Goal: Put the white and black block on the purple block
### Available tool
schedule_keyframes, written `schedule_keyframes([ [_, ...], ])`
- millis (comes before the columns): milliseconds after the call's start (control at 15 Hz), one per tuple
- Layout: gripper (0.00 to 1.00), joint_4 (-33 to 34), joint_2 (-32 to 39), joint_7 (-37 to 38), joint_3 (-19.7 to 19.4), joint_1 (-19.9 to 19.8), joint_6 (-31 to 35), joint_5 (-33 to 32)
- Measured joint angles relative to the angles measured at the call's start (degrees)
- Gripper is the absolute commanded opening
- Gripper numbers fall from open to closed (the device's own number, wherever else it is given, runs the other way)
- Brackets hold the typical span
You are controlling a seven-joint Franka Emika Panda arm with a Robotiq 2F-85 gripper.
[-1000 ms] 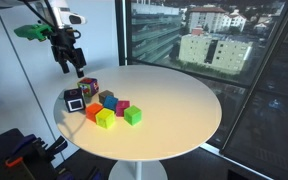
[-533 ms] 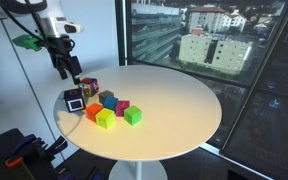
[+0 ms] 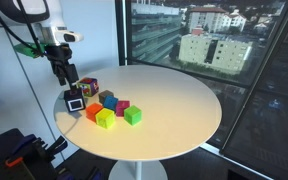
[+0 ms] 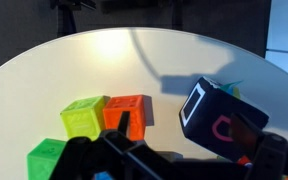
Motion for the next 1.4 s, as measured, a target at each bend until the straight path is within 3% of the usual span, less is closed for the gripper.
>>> schedule_keyframes([
  [1400, 1.00, -0.05, 2.04, 3.72, 0.08, 0.05, 3.66, 1.69],
])
